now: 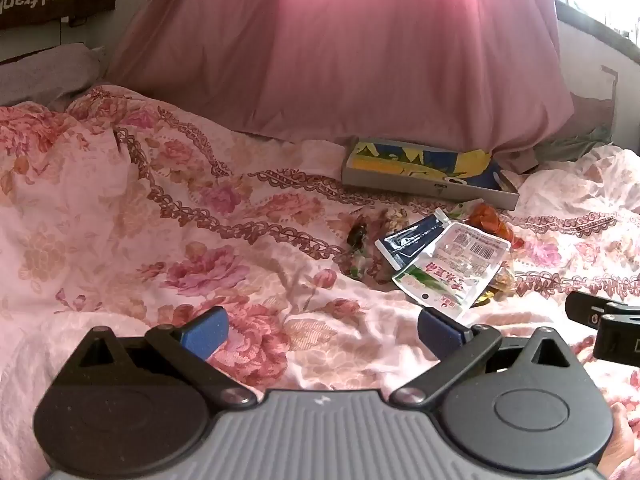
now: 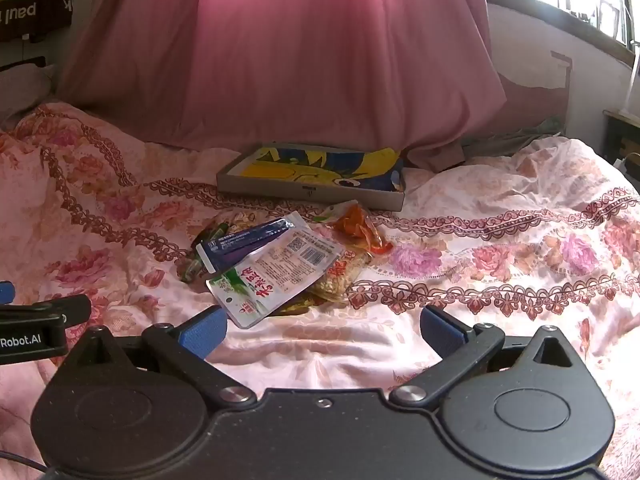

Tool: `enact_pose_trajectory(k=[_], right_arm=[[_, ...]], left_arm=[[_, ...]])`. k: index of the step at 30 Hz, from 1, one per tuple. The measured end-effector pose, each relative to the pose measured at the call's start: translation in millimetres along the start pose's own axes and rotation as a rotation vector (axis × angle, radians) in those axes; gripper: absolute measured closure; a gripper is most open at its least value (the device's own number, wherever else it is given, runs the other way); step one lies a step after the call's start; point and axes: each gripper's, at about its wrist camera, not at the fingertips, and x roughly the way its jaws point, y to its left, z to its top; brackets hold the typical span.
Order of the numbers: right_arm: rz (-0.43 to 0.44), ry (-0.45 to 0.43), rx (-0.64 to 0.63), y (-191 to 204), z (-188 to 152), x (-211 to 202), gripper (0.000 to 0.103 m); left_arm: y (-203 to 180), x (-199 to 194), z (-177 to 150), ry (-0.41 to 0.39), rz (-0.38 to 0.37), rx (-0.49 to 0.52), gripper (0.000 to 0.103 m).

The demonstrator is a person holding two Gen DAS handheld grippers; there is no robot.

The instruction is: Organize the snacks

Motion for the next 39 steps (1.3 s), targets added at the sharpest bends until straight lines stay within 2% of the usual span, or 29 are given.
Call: enact_pose_trajectory(k=[39], right_arm=[[-0.002, 0.014, -0.006, 1.8, 0.4, 3.2, 0.001]], left_arm=[[0.0, 0.0, 0.0, 0.001, 0.000, 0.001, 0.000]])
